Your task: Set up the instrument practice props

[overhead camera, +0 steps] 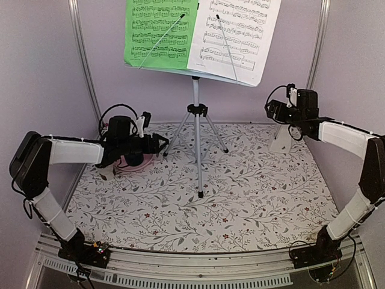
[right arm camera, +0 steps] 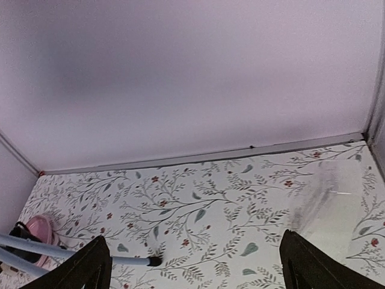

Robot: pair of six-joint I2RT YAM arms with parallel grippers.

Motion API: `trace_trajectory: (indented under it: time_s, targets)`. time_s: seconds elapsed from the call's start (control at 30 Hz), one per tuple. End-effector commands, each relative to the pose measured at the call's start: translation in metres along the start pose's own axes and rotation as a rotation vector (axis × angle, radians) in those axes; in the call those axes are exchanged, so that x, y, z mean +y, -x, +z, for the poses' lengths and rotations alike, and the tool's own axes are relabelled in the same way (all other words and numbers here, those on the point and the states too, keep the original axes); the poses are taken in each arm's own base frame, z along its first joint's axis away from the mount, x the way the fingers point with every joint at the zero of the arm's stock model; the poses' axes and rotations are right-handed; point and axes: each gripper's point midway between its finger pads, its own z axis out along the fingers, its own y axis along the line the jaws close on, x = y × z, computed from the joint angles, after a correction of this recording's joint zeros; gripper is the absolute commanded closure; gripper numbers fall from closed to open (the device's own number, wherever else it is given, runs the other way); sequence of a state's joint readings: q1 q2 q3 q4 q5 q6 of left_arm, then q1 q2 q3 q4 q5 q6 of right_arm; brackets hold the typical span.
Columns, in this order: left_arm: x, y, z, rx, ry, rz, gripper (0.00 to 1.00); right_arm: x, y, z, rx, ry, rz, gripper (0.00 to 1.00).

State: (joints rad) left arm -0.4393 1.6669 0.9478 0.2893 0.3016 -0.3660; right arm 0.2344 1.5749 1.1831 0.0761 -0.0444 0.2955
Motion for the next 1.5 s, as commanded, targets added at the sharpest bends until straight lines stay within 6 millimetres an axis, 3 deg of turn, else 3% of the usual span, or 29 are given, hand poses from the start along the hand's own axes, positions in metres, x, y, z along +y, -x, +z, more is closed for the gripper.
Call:
trace_trajectory:
  time_s: [0.0, 0.07, 0.27, 0.6, 1.0, 1.27, 1.47]
  targets:
    - [-0.006, 0.007, -0.009, -0.051, -0.003, 0.012, 0.22, -0.061, 0.016, -0.012, -0.021, -0.212, 0.001, 0.01]
    - [-0.007, 0.006, -0.009, -0.05, -0.007, 0.01, 0.22, -0.074, 0.036, -0.015, -0.061, -0.244, 0.001, 0.01]
    - [-0.008, 0.007, -0.009, -0.051, -0.008, 0.015, 0.21, -0.114, 0.041, 0.005, -0.041, -0.308, 0.001, 0.01]
    - [-0.002, 0.002, -0.01, -0.044, 0.019, 0.02, 0.21, -0.123, 0.014, 0.062, 0.059, -0.257, 0.01, 0.01]
    - [-0.004, 0.008, -0.012, -0.042, 0.027, 0.042, 0.21, -0.154, -0.023, 0.088, 0.12, -0.359, -0.054, 0.15]
    - [-0.009, 0.02, -0.021, -0.062, 0.029, 0.06, 0.2, -0.143, -0.027, 0.088, 0.139, -0.303, -0.071, 0.35]
    - [-0.016, 0.024, -0.031, -0.079, 0.013, 0.07, 0.21, -0.113, -0.015, 0.061, 0.109, -0.184, -0.081, 0.52]
